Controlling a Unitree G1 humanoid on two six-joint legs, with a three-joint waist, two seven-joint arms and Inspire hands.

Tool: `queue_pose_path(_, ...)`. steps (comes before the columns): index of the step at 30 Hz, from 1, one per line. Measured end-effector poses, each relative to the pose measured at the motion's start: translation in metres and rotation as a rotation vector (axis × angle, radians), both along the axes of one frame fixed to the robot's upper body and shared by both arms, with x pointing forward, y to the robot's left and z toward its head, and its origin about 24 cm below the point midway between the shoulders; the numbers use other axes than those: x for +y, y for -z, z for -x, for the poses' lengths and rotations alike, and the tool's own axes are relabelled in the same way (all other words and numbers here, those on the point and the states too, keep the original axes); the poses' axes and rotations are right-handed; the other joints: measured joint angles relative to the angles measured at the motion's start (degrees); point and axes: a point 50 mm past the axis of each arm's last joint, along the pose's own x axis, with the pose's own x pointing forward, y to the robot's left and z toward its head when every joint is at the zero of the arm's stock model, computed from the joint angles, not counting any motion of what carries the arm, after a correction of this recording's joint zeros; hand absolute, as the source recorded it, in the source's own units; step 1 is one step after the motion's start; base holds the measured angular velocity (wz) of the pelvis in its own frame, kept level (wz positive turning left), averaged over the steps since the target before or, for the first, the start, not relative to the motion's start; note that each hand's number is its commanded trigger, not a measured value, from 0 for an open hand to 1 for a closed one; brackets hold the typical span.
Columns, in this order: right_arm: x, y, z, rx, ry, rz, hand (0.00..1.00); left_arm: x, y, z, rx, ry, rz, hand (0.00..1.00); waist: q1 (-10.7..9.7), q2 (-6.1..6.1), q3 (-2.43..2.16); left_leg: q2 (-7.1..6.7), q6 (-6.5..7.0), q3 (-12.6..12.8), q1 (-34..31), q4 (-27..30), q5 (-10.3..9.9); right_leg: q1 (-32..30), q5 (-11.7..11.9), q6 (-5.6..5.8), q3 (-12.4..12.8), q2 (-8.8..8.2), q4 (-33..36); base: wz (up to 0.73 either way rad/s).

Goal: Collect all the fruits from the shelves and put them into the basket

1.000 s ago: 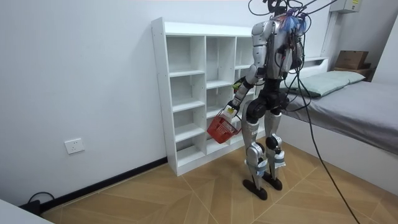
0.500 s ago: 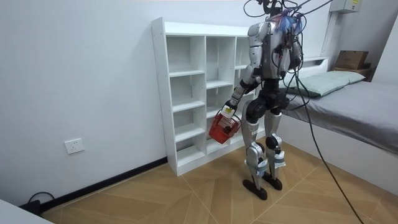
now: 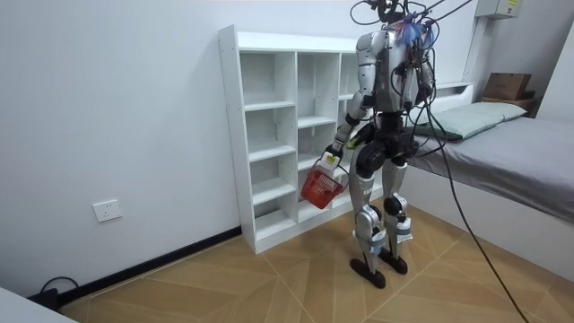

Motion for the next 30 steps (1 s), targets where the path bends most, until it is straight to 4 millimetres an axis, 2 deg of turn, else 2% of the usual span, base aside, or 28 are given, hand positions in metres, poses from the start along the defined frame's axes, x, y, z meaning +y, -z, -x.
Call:
queue_pose_path(3,-0.002,0.001,-0.004,-0.007,0.004,0.025,1.00,0.000,-0.001,-0.003,-0.009,0.001,0.002,1.00,0.0,0.03,-0.03,0.08,0.00,0.0,-0.7,0.2,0.0,-0.8,0.0,0.00,-0.9,-0.11,0.6,0.00)
queue_pose_path(13,-0.004,0.004,-0.012,-0.011,-0.005,0.075,1.00,0.000,-0.002,-0.004,-0.020,0.010,0.011,1.00,0.1,0.00,-0.06,0.08,0.00,0.1,-0.7,0.5,0.0,-0.8,0.0,-0.01,-1.0,-0.15,0.5,0.00)
queue_pose_path(19,0.004,0.008,-0.009,0.011,-0.023,0.066,1.00,0.000,-0.002,-0.004,-0.024,0.014,0.013,1.00,0.1,0.17,-0.11,0.10,0.00,0.1,-0.8,0.6,0.0,-0.8,0.1,-0.14,-1.2,-0.15,0.5,0.00)
queue_pose_path(24,0.009,0.009,-0.008,0.013,-0.051,0.072,1.00,-0.005,-0.005,-0.005,-0.044,0.033,0.024,1.00,0.1,1.22,-0.68,0.10,0.00,0.1,-0.9,0.6,0.0,-0.7,0.2,-0.16,-1.7,-0.17,0.5,0.00)
queue_pose_path(30,0.008,0.010,-0.008,0.014,-0.057,0.089,1.00,-0.009,-0.008,-0.007,-0.063,0.046,0.032,1.00,0.2,1.63,-0.75,0.11,-0.01,0.0,-0.7,0.6,0.0,-0.7,0.2,-0.16,-1.7,-0.17,0.5,0.00)
